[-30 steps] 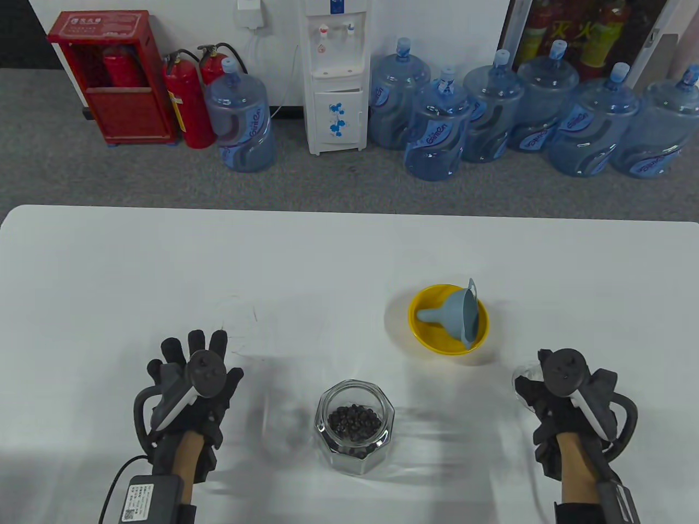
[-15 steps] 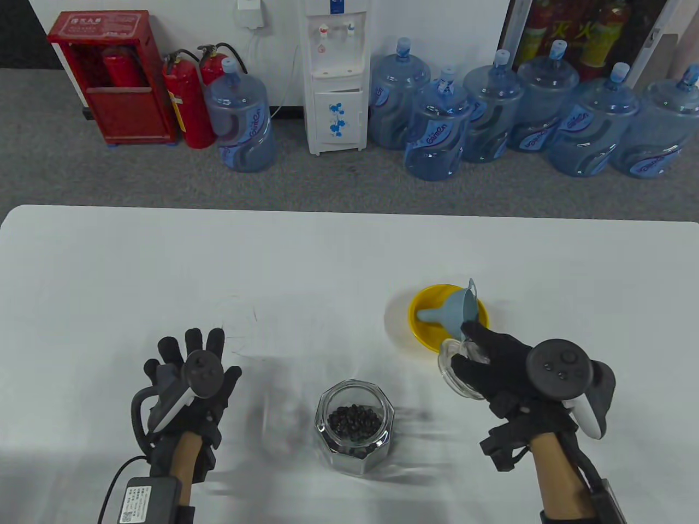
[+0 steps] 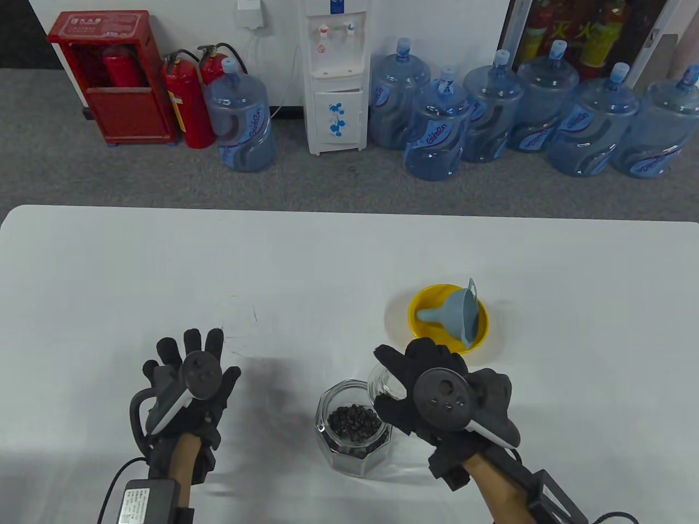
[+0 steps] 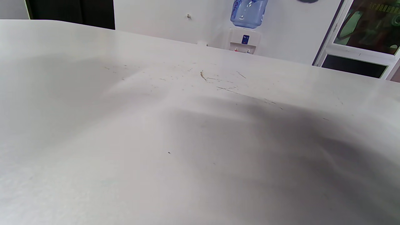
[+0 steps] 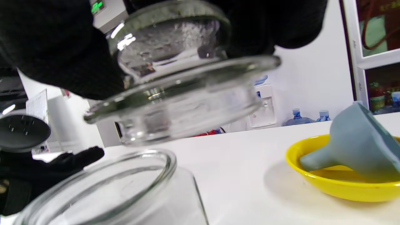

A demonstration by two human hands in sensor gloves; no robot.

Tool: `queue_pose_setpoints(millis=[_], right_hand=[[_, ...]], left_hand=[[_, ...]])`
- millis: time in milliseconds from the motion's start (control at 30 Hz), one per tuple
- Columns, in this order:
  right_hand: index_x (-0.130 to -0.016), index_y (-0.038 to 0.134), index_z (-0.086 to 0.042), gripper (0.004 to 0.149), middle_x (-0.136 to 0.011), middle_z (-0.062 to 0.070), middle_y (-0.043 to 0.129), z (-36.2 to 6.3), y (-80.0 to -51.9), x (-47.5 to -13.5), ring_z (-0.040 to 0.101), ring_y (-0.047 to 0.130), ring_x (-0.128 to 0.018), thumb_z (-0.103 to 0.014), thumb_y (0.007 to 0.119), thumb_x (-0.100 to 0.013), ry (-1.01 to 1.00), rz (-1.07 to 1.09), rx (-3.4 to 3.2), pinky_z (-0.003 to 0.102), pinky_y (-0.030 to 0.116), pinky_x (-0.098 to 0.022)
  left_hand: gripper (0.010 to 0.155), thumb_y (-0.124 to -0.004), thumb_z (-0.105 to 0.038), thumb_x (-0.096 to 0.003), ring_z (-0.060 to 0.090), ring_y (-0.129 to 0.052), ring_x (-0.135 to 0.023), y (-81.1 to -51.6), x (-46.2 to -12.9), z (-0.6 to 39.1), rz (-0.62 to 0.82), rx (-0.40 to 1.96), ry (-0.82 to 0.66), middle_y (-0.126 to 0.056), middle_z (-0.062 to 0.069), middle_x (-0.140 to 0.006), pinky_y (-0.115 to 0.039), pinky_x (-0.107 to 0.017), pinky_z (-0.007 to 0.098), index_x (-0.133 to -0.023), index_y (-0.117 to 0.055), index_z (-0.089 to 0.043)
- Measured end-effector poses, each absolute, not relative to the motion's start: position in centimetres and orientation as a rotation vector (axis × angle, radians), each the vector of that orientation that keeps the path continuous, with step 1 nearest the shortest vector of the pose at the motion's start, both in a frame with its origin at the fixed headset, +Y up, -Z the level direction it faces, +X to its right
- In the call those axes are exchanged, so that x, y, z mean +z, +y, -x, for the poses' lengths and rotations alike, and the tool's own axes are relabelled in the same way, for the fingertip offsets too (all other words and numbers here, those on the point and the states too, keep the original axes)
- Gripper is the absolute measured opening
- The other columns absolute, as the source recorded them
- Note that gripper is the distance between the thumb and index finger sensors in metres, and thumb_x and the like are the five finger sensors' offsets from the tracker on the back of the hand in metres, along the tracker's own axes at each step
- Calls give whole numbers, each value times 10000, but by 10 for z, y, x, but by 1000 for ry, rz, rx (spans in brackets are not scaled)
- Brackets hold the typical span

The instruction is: Transfer coffee beans through funnel into glass jar

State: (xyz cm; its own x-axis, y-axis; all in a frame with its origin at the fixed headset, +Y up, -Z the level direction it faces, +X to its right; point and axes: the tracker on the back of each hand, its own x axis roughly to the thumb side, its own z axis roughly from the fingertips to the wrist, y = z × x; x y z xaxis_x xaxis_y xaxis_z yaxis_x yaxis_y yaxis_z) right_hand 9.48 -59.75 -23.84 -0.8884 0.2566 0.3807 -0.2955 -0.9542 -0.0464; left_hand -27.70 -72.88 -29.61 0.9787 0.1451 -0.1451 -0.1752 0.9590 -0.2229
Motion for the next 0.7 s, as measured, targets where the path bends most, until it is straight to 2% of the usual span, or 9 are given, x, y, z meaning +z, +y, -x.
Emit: queue_pose_setpoints(millis=[367,700], right_hand=[[-1113,748,-286,701,-1121,269,656,-63,-601,-233,404,774,-788,-508,1006,-501,-92,-653,2850,671,583,-701],[-1115,744,-293,703,-1132,262,649,-54,-606,-232,404,766,-801,-505,1008,-499,-59,-685,2896,671,574,-707]], left_hand=[[698,-494,-608,-592,441,49,-1054,-729,-296,277,235,164,122,-32,17,-1229,-69,-693,645,-1137,-103,-413],[697,-493,-609,-593,441,50,-1054,-729,-296,277,240,150,119,-33,17,-1229,-72,-695,646,-1136,-103,-414]])
